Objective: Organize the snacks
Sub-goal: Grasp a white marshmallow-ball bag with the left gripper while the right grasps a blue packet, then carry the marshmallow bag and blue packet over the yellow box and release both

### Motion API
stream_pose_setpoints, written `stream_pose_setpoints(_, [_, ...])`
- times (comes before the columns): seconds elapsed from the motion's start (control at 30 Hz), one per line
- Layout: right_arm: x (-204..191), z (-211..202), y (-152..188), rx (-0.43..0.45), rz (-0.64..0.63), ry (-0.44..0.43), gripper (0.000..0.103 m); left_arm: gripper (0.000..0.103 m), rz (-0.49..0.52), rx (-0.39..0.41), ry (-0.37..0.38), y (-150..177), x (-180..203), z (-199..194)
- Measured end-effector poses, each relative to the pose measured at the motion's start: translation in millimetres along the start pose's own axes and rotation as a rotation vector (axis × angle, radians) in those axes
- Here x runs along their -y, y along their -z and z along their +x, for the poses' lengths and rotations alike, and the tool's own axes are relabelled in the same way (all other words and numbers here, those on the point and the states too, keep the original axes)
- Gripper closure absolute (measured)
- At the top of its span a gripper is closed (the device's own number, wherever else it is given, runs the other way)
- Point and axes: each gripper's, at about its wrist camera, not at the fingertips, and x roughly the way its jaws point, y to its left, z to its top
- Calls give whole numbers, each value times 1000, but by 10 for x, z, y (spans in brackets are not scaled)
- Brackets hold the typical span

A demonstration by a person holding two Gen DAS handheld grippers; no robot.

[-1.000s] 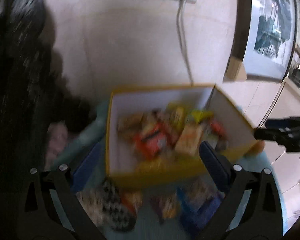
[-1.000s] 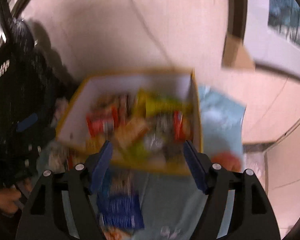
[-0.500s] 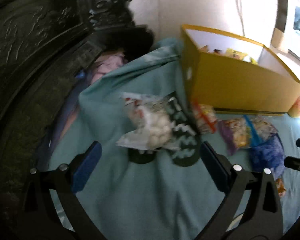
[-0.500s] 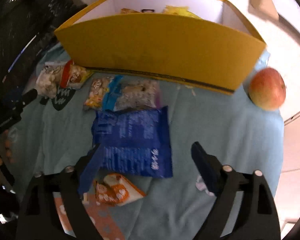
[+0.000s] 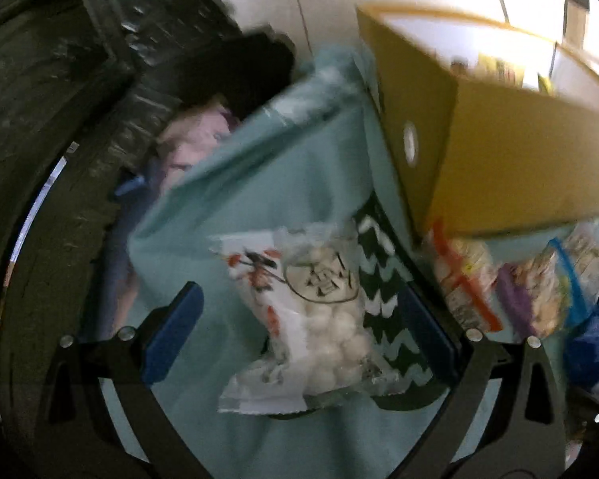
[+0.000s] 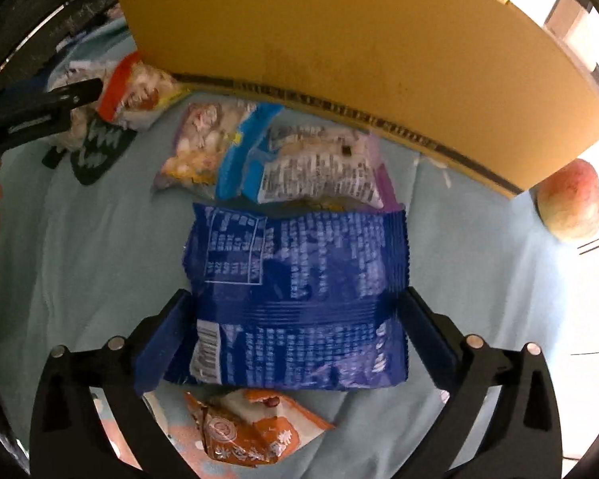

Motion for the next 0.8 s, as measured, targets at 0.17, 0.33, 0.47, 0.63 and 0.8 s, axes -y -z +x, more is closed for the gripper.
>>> stream_pose_setpoints(0.17, [153,-140,74,41,9,-20,21,55,52,6,40,163,73,-66])
stream_pose_setpoints(0.33, [318,-262,152,60,54,-62,32,55,5,66,98,372,131,-363])
stream_pose_setpoints(0.47, [346,-374,217,72,74,-96,36,55,60,91,177,566,415,-632])
stream_pose_setpoints(0.63, [426,-626,416,113,107,-128,37,55,147,115,282,763,784,-948])
stream_pose_setpoints(0.8, [607,-911,581,156,161,-145,37,55,149,115,364,840,932,-1182])
